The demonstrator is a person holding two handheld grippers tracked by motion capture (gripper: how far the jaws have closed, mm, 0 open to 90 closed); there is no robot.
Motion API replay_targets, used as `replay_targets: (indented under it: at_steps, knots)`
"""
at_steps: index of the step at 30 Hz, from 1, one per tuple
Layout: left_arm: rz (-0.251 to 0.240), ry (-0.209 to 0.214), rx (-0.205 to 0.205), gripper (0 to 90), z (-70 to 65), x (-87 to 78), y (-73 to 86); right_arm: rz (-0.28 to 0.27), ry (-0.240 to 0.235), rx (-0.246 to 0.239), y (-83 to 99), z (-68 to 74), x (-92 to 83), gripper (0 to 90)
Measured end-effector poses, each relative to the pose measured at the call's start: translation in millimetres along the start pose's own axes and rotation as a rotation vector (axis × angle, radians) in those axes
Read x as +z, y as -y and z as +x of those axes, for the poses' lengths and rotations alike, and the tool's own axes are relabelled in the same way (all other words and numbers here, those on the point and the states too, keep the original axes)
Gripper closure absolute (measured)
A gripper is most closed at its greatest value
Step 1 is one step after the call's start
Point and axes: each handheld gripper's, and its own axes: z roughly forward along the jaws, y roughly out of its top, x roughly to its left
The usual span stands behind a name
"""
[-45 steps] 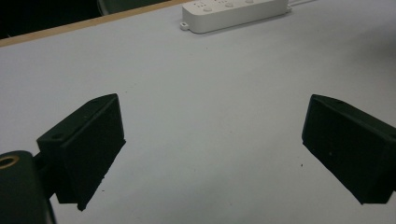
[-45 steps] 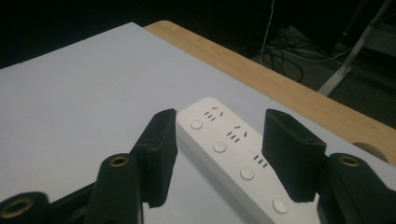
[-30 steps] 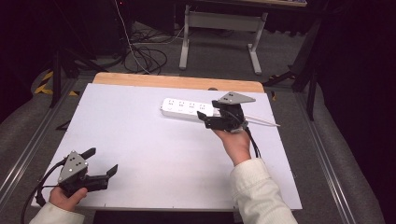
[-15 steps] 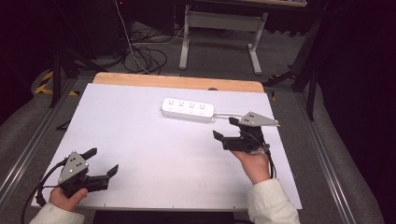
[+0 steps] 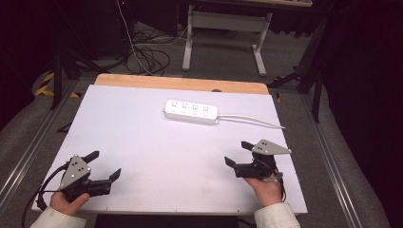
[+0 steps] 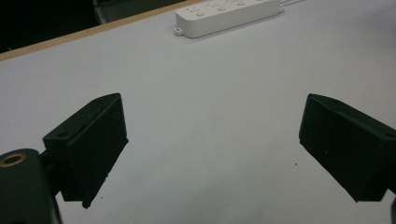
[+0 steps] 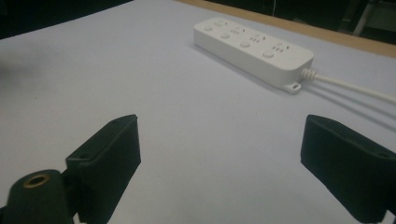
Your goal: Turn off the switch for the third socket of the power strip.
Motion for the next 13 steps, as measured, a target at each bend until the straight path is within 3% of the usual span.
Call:
replay_targets:
  at_steps: [7,13]
  knots:
    - [-0.006,-0.001,0.002,8.5,1.4,-1.0,-0.4,0.03,0.0,0.026,33.5,1.8,-6.2,9.9]
    - [-0.001,0.012,0.017,8.4,2.4,-1.8,-0.8,0.03,0.01,0.03,42.0,0.0,-12.1,9.0]
